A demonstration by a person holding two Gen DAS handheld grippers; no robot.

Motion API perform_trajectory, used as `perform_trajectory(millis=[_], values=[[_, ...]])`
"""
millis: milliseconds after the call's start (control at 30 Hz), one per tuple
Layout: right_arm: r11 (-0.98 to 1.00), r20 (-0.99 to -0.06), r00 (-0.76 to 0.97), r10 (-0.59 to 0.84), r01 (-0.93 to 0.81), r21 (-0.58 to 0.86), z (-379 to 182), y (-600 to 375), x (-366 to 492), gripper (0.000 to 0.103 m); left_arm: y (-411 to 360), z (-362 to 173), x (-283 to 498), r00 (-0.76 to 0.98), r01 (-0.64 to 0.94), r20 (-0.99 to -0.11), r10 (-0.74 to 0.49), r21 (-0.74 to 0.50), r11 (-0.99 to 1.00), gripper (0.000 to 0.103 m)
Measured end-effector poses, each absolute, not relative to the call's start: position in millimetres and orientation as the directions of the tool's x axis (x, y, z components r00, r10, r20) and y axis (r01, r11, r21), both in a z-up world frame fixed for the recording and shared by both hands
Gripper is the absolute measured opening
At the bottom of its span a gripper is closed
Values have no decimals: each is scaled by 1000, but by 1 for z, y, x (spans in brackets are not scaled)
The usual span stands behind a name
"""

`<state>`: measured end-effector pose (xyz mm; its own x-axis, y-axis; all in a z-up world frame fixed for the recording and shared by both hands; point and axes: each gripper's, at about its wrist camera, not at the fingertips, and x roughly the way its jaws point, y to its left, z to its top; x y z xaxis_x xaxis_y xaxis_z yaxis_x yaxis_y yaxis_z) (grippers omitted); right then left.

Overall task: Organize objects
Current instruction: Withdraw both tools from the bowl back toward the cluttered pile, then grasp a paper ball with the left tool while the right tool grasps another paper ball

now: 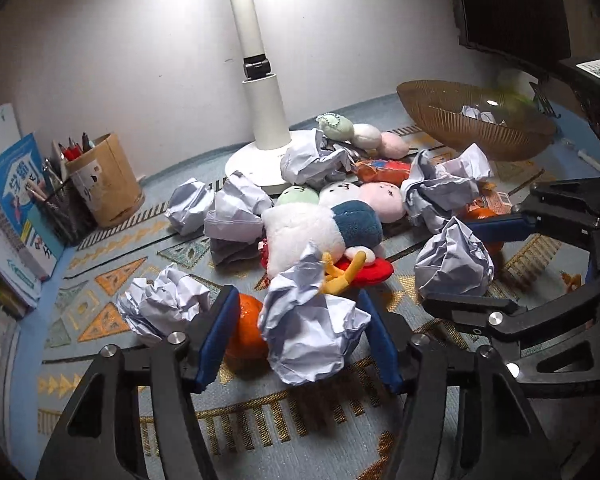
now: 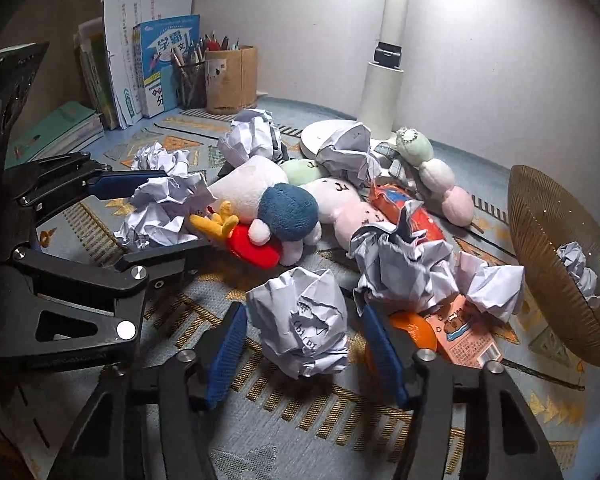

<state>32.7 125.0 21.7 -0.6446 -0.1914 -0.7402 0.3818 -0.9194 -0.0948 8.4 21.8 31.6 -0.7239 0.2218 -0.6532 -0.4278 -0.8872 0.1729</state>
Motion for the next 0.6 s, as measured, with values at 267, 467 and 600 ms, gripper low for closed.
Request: perform_trajectory(millis=[267, 467, 600], values=[[-931, -673, -695, -251, 363, -27, 47, 143, 65, 39, 11, 48, 35, -739, -411, -623, 256, 116, -904, 38], [-928, -649, -699, -301, 371, 32, 62, 165, 110, 39, -13, 59, 74, -710, -442, -594, 378, -42, -896, 38], [-927, -714, -636, -292, 372, 48, 36, 168, 116, 39, -20, 42, 82, -645, -451, -638, 420, -127, -884, 38]])
